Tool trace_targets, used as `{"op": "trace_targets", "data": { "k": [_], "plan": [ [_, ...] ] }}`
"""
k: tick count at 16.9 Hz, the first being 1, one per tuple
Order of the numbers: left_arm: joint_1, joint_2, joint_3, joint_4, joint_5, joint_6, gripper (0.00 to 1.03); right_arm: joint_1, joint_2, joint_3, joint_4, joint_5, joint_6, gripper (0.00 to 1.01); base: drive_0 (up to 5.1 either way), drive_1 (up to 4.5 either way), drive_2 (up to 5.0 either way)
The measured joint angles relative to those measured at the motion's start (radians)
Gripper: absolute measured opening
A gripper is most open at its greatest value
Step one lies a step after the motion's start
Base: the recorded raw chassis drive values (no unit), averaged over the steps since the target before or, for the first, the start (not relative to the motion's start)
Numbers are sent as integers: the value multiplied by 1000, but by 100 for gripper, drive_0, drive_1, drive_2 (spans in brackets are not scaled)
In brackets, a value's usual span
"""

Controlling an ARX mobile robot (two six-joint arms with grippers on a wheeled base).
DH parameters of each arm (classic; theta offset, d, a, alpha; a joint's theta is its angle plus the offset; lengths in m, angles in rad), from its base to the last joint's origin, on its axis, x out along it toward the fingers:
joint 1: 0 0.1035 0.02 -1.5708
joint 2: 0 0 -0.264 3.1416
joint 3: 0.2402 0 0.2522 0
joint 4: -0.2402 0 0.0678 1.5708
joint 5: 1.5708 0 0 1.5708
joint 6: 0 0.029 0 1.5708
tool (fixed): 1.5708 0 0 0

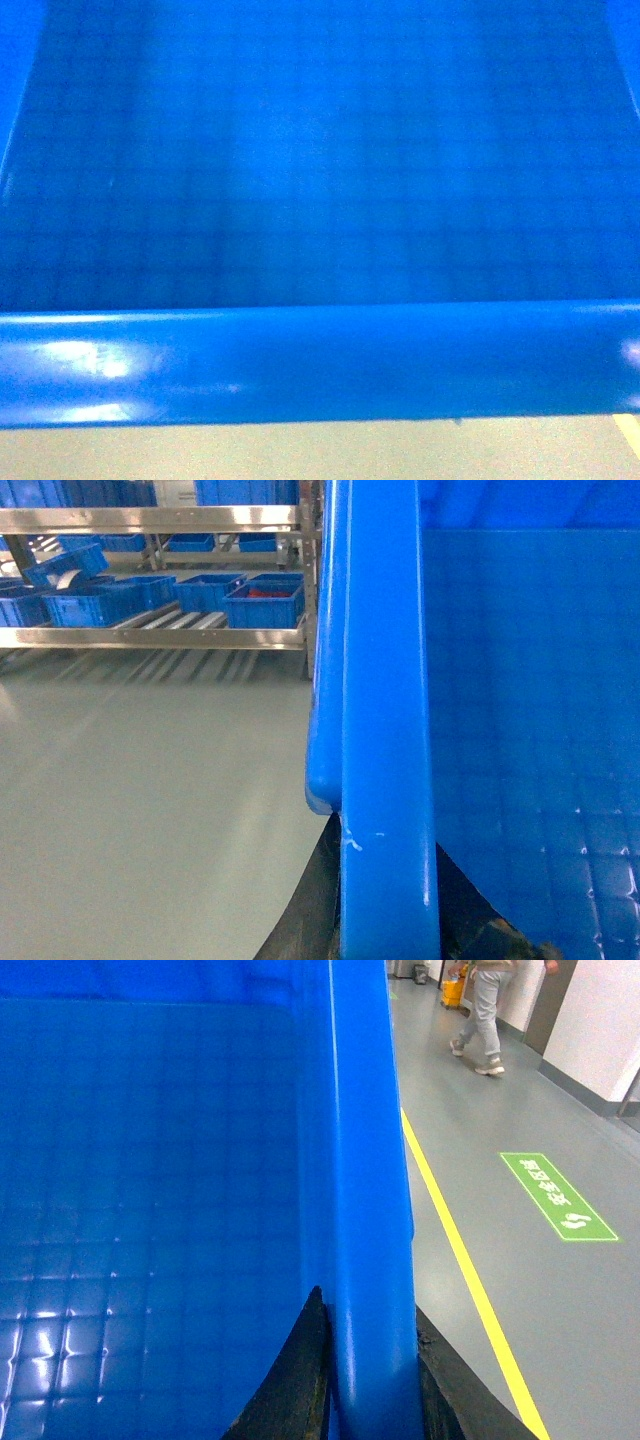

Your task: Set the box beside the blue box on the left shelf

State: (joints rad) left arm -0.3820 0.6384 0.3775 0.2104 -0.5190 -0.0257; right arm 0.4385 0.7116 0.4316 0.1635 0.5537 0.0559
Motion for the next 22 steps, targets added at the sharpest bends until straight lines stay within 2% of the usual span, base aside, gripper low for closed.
{"op": "trace_targets", "data": {
  "k": [22],
  "plan": [
    [0, 1, 0, 4, 0, 0, 8, 0, 0, 0, 2, 0, 0, 12, 3, 435, -429]
  ]
}}
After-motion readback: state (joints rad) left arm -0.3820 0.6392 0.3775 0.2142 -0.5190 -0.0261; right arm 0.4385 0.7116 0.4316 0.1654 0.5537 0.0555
